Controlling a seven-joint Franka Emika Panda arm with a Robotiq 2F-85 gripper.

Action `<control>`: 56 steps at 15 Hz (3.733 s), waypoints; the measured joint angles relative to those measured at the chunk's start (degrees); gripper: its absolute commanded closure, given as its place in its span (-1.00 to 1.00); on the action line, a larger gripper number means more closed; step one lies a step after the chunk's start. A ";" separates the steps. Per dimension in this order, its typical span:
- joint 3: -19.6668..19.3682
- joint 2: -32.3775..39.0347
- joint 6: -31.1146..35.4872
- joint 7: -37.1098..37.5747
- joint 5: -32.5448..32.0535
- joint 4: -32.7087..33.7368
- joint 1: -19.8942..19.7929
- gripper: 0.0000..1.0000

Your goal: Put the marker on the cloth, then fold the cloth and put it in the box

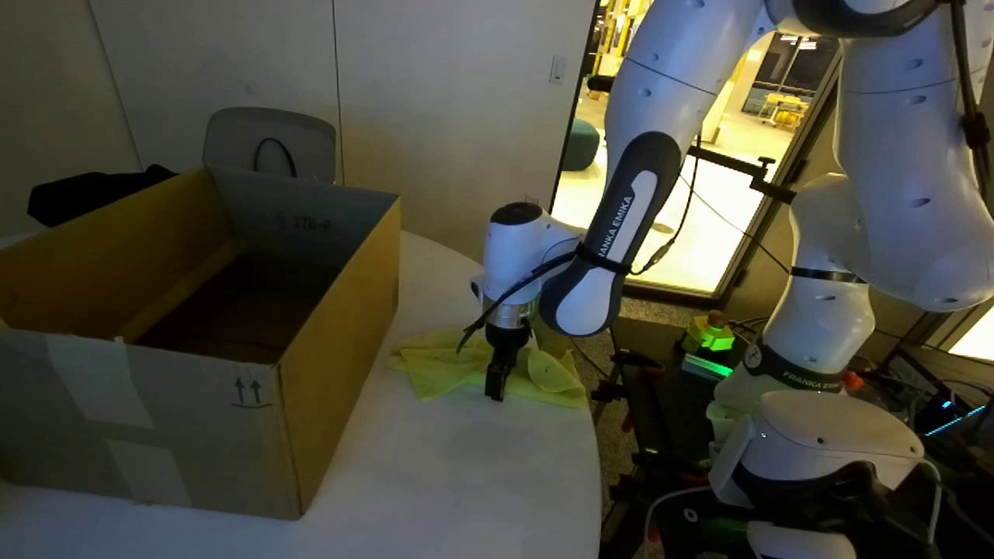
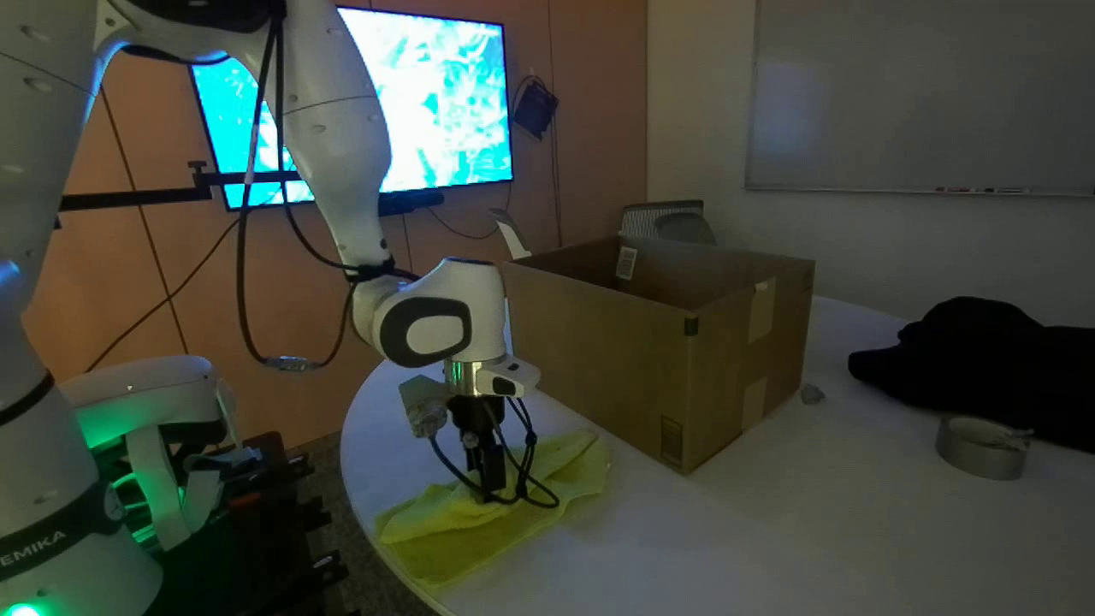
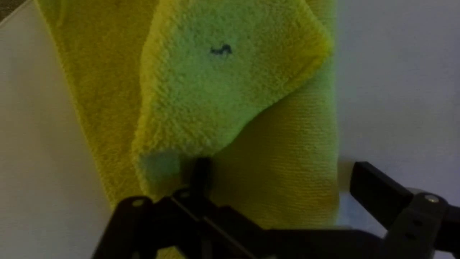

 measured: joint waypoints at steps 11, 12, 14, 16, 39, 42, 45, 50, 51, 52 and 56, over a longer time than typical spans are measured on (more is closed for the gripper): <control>-2.93 0.49 -5.89 1.24 -1.12 2.64 3.47 0.76; -2.92 0.30 -6.58 0.97 -1.41 2.79 3.35 0.80; -2.92 -0.32 -8.01 0.62 -2.60 2.86 3.03 0.86; -2.92 -1.34 -10.05 -0.21 -3.85 2.85 2.45 0.82; 5.27 -29.39 -32.45 -5.97 -11.95 22.26 -10.07 0.81; 7.64 -24.24 -33.98 -2.93 -11.00 30.92 -8.51 0.81; 8.88 -17.20 -34.04 1.37 -10.25 39.72 -6.82 0.80; 9.10 -4.19 -34.14 5.82 -8.56 53.41 -3.49 0.79; 9.09 -1.55 -34.57 6.39 -8.40 56.00 -2.93 0.39; 9.08 0.99 -35.32 6.81 -8.35 58.50 -2.46 0.27; 8.49 10.73 -39.88 7.45 -8.34 68.35 -0.62 -0.28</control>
